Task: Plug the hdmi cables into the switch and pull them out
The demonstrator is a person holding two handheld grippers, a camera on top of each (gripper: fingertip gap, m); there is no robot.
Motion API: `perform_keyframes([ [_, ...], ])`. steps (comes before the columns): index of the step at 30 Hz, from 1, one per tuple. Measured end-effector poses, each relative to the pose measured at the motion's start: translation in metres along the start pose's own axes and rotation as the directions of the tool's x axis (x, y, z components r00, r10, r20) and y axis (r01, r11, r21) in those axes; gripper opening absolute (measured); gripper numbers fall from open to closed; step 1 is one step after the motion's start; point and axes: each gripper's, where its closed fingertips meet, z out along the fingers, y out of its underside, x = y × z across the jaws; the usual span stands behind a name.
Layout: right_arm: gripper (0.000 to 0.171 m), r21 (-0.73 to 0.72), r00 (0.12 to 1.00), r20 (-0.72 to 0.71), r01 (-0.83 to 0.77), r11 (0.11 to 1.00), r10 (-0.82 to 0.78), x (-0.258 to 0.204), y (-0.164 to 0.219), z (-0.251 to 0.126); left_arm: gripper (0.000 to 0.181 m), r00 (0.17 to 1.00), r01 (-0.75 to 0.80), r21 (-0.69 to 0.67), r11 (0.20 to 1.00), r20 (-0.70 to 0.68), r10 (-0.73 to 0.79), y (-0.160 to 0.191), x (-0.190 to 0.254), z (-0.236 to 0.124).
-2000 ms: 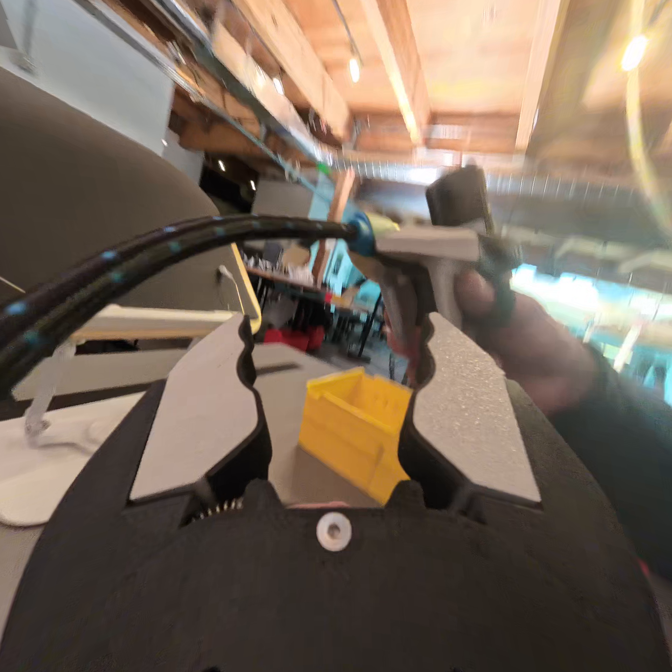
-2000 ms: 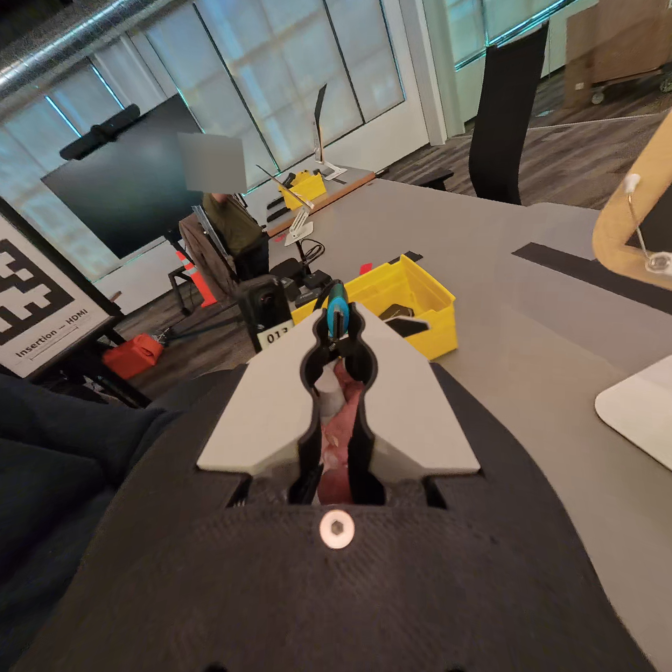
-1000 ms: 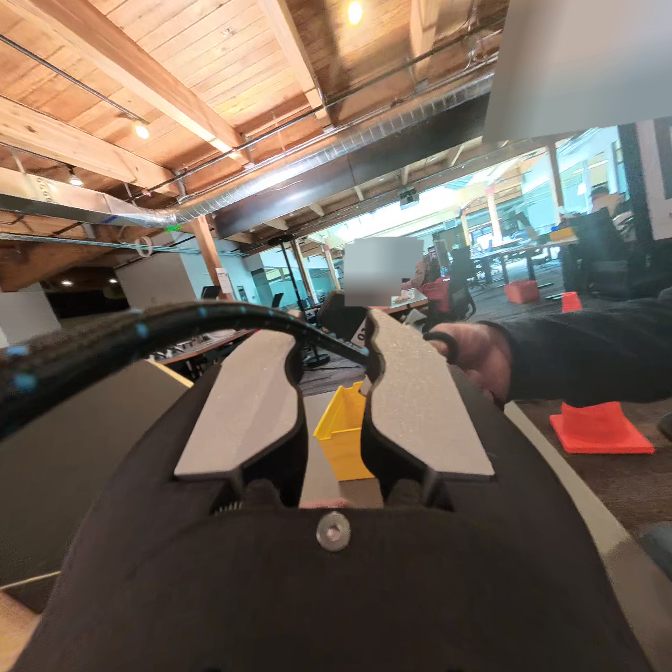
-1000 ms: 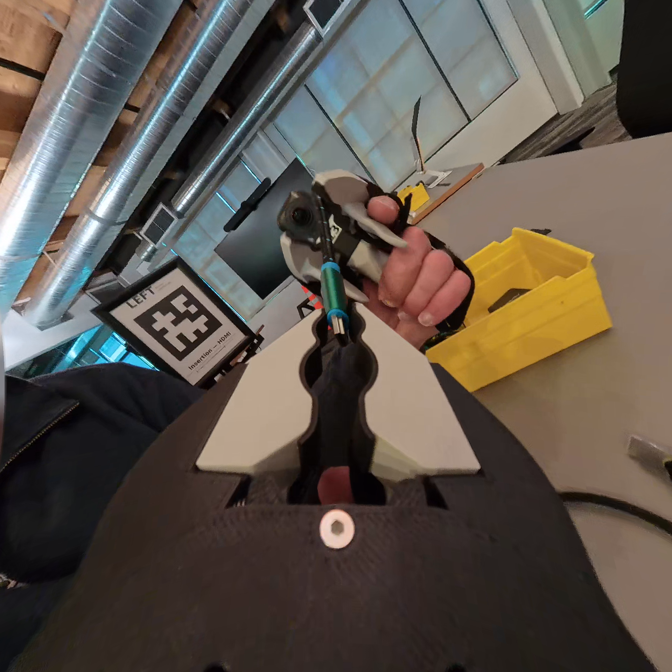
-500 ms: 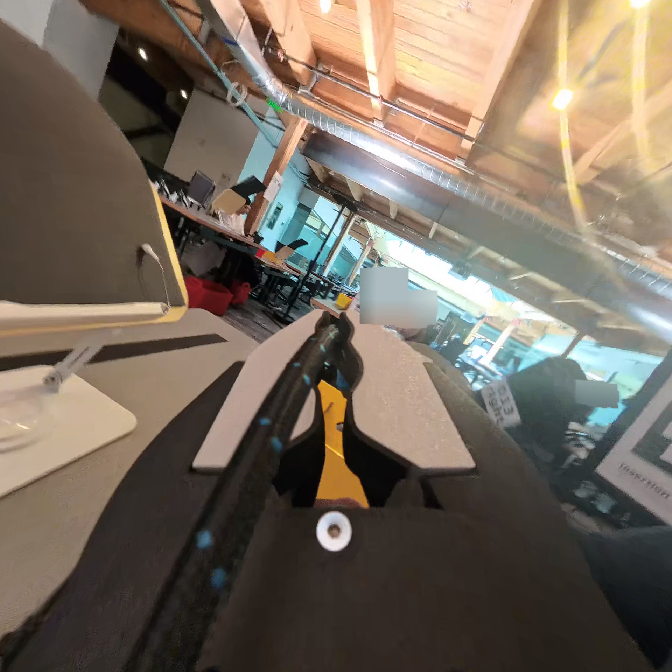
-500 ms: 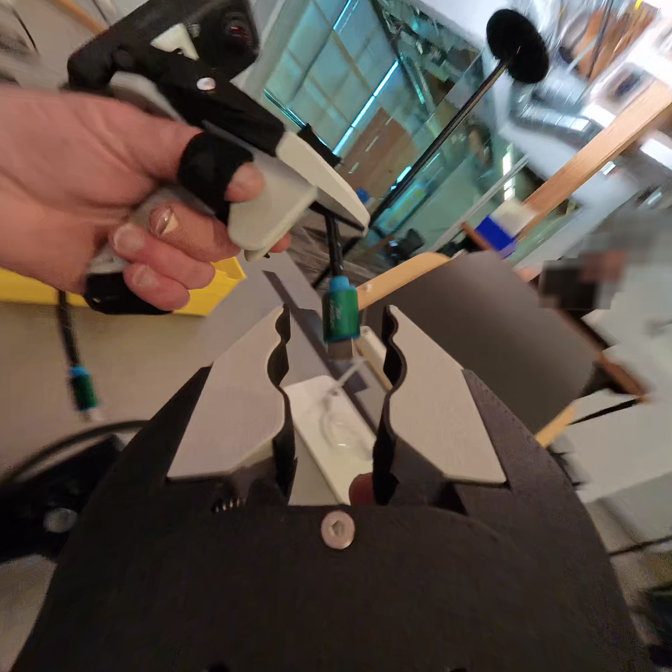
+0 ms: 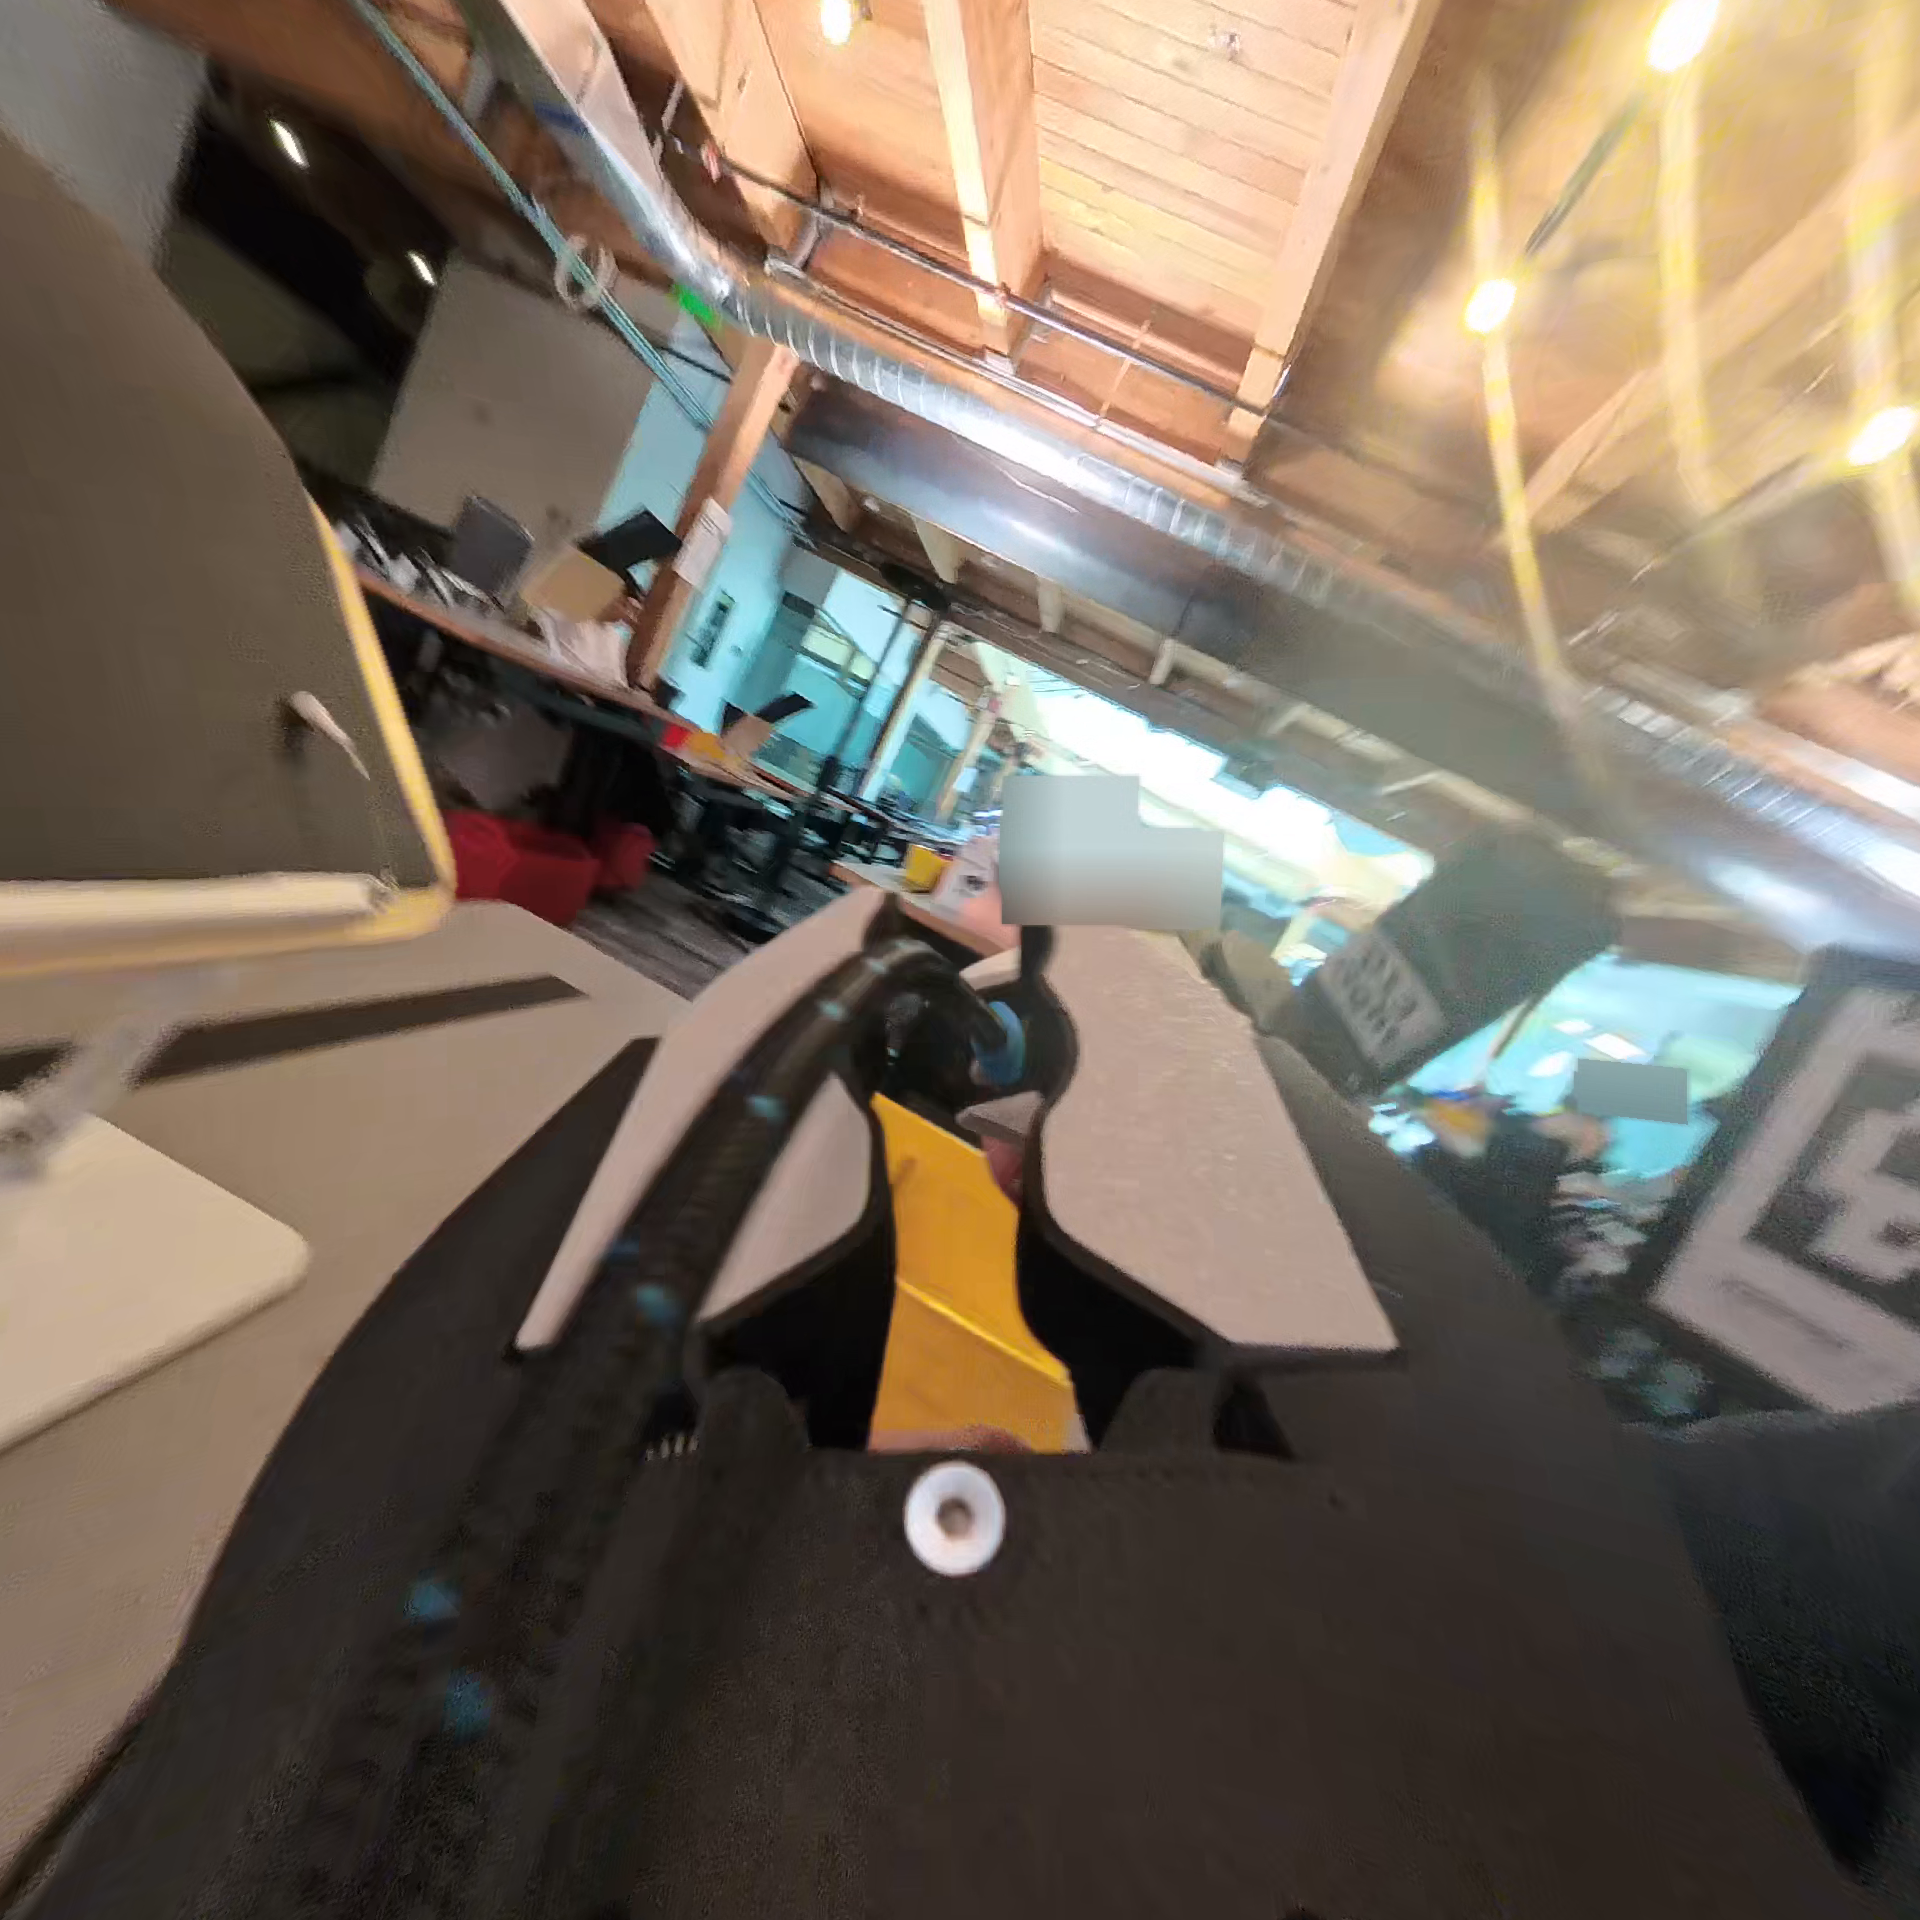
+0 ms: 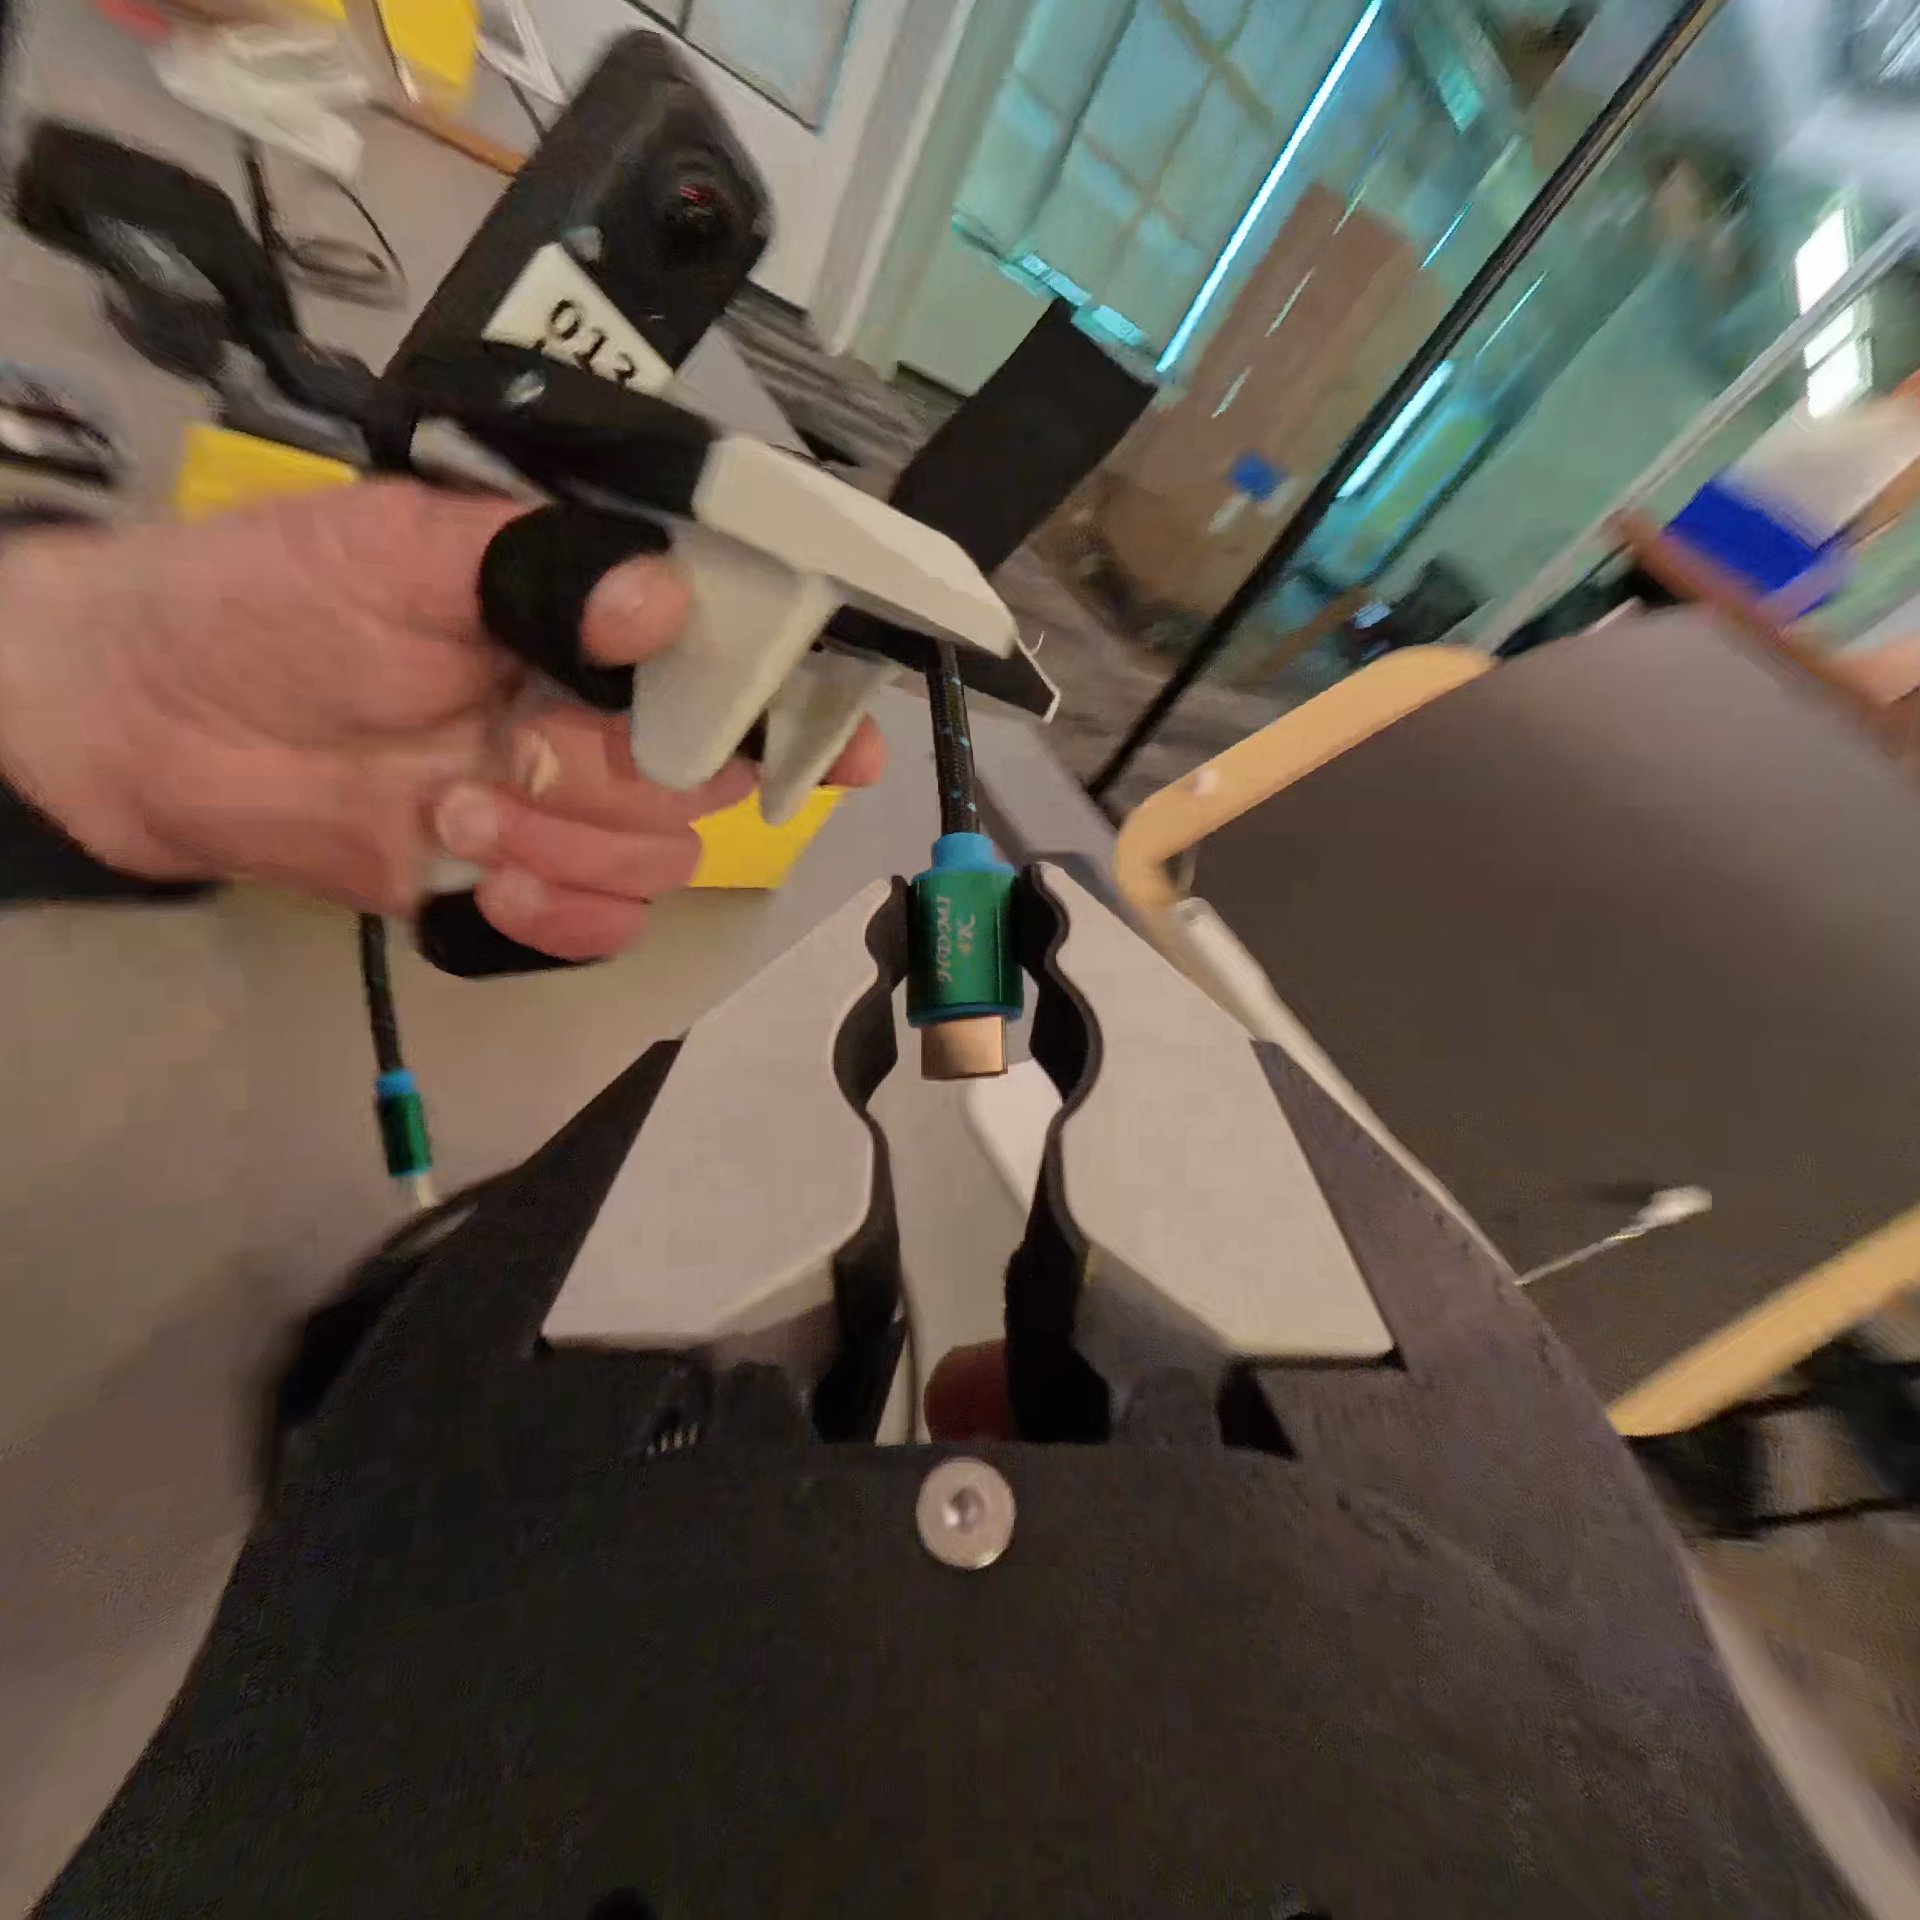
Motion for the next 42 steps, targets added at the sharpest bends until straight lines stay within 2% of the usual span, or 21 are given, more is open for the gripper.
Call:
perform_keyframes([
  [3, 0.018, 0.002, 0.955, 0.138, -0.267, 0.964, 0.264, 0.006, 0.004, 0.007, 0.054, 0.993, -0.119, 0.041, 0.992, -0.024, 0.12, 0.001, -0.003, 0.006],
  [5, 0.017, -0.029, 0.876, 0.248, -0.42, 0.907, 0.414, 0.009, 0.007, 0.01, 0.075, 0.989, -0.14, 0.067, 0.988, -0.037, 0.143, 0.003, -0.013, 0.008],
  [7, 0.012, -0.056, 0.792, 0.337, -0.523, 0.85, 0.51, 0.014, 0.008, 0.013, 0.078, 0.981, -0.187, 0.056, 0.981, -0.04, 0.19, 0.009, -0.025, 0.012],
  [8, 0.011, -0.085, 0.741, 0.374, -0.57, 0.817, 0.557, 0.015, 0.009, 0.016, 0.077, 0.988, -0.151, 0.074, 0.986, -0.027, 0.154, 0.006, -0.034, 0.014],
  [10, 0.008, -0.137, 0.71, 0.381, -0.591, 0.795, 0.593, 0.015, 0.018, 0.029, 0.075, 0.995, -0.017, 0.213, 0.977, -0.096, 0.039, -0.014, -0.033, 0.015],
  [13, 0.008, -0.149, 0.721, 0.377, -0.573, 0.806, 0.581, 0.014, 0.02, 0.041, 0.059, 0.994, -0.034, 0.231, 0.972, -0.091, 0.056, -0.012, -0.038, 0.024],
  [15, 0.007, -0.137, 0.733, 0.374, -0.562, 0.816, 0.568, 0.014, 0.019, 0.041, 0.042, 0.992, -0.024, 0.178, 0.984, -0.118, 0.045, -0.003, -0.041, 0.025],
  [18, 0.007, -0.111, 0.713, 0.389, -0.591, 0.799, 0.583, 0.015, 0.015, 0.032, 0.042, 0.992, -0.044, 0.16, 0.986, -0.113, 0.063, 0.008, -0.045, 0.011],
  [21, 0.007, -0.106, 0.683, 0.399, -0.627, 0.771, 0.611, 0.018, 0.018, 0.023, 0.047, 0.995, -0.067, 0.005, 0.998, -0.068, 0.067, 0.038, -0.047, 0.001],
  [23, 0.007, -0.09, 0.666, 0.399, -0.656, 0.75, 0.63, 0.023, 0.019, 0.019, 0.048, 0.989, -0.143, -0.123, 0.982, 0.002, 0.145, 0.063, -0.044, -0.004],
  [26, 0.007, -0.079, 0.65, 0.394, -0.68, 0.729, 0.65, 0.028, 0.023, 0.016, 0.043, 0.961, -0.259, -0.239, 0.936, 0.036, 0.275, 0.085, -0.029, -0.016],
  [28, 0.007, -0.088, 0.638, 0.391, -0.691, 0.718, 0.663, 0.028, 0.028, 0.016, 0.041, 0.918, -0.368, -0.297, 0.881, 0.03, 0.394, 0.09, -0.012, -0.025],
  [30, 0.006, -0.106, 0.62, 0.4, -0.7, 0.706, 0.675, 0.026, 0.033, 0.016, 0.039, 0.87, -0.478, -0.319, 0.818, -0.046, 0.491, 0.087, 0.025, -0.032],
  [31, 0.007, -0.116, 0.608, 0.406, -0.706, 0.699, 0.682, 0.024, 0.036, 0.017, 0.043, 0.808, -0.572, -0.328, 0.752, -0.062, 0.586, 0.079, 0.043, -0.034],
  [32, 0.007, -0.126, 0.581, 0.426, -0.721, 0.682, 0.693, 0.021, 0.036, 0.017, 0.046, 0.719, -0.671, -0.334, 0.662, -0.077, 0.691, 0.069, 0.059, -0.035],
  [34, 0.007, -0.153, 0.516, 0.479, -0.747, 0.647, 0.71, 0.014, 0.035, 0.018, 0.055, 0.492, -0.832, -0.351, 0.43, -0.107, 0.864, 0.042, 0.081, -0.037],
  [36, 0.007, -0.17, 0.478, 0.515, -0.757, 0.631, 0.712, 0.005, 0.034, 0.02, 0.061, 0.286, -0.9, -0.382, 0.21, -0.157, 0.945, 0.013, 0.086, -0.04],
  [37, 0.007, -0.179, 0.454, 0.54, -0.761, 0.623, 0.709, -0.001, 0.03, 0.02, 0.064, 0.232, -0.902, -0.41, 0.136, -0.193, 0.953, 0.002, 0.081, -0.04],
  [40, 0.006, -0.174, 0.402, 0.618, -0.767, 0.617, 0.675, -0.017, 0.014, 0.018, 0.073, 0.214, -0.871, -0.491, 0.024, -0.335, 0.917, -0.014, 0.046, -0.042],
  [41, 0.006, -0.166, 0.388, 0.639, -0.773, 0.612, 0.664, -0.021, 0.009, 0.016, 0.071, 0.219, -0.865, -0.501, 0.007, -0.366, 0.904, -0.02, 0.031, -0.047],
  [42, 0.006, -0.158, 0.378, 0.654, -0.779, 0.607, 0.656, -0.024, 0.005, 0.015, 0.067, 0.257, -0.864, -0.502, 0.042, -0.368, 0.894, -0.028, 0.018, -0.052],
])
